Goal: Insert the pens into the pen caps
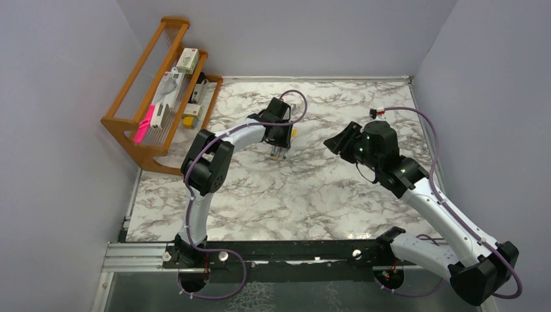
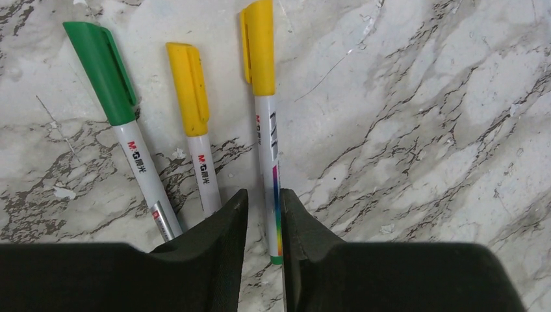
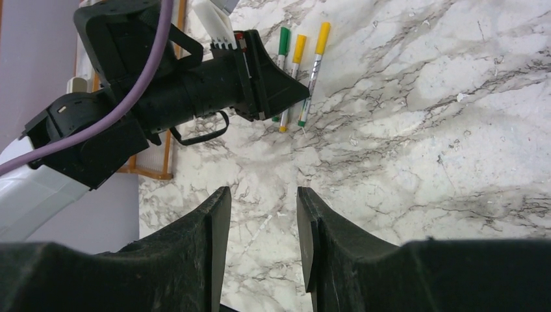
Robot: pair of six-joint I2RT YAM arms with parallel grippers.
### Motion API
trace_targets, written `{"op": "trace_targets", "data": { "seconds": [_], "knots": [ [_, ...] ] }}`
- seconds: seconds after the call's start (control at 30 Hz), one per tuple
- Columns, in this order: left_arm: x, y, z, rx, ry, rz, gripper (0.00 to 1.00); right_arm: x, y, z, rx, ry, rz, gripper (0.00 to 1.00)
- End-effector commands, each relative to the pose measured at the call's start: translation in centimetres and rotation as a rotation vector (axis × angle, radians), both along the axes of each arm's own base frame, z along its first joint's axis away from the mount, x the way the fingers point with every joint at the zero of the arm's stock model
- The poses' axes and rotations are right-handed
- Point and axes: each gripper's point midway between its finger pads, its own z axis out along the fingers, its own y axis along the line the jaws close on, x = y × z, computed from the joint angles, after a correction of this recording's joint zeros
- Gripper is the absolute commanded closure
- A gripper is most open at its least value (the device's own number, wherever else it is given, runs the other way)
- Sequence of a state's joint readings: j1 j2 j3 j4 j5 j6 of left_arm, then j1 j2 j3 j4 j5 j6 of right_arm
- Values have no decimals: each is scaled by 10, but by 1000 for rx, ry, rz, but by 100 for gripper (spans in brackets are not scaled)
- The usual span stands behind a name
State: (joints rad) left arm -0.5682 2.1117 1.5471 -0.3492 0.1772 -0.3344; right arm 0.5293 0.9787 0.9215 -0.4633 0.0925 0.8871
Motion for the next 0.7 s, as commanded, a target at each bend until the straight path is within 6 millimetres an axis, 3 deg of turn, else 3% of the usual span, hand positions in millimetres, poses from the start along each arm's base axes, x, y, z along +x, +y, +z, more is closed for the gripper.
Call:
{"op": "trace_targets", "data": {
  "seconds": [0.0, 0.23, 0.57, 0.6, 0.63, 0.67],
  "knots": [
    [0, 8, 1, 29, 7, 21, 73, -4, -2, -8, 4, 15, -9, 59],
    [6, 6, 28, -1, -64, 16, 73, -10, -10, -18, -10, 33, -31, 58],
    [20, 5, 129, -122, -317, 33, 70, -12, -26, -38, -126, 100, -70, 59],
    [18, 3, 137, -142, -339, 21, 70, -13, -27, -39, -136, 100, -68, 61],
    [15, 1, 145, -168, -357, 3, 71, -13, -27, -40, -148, 100, -61, 73],
    [11, -1, 152, -192, -369, -17, 71, -12, -27, -40, -162, 96, -49, 92]
  ]
}}
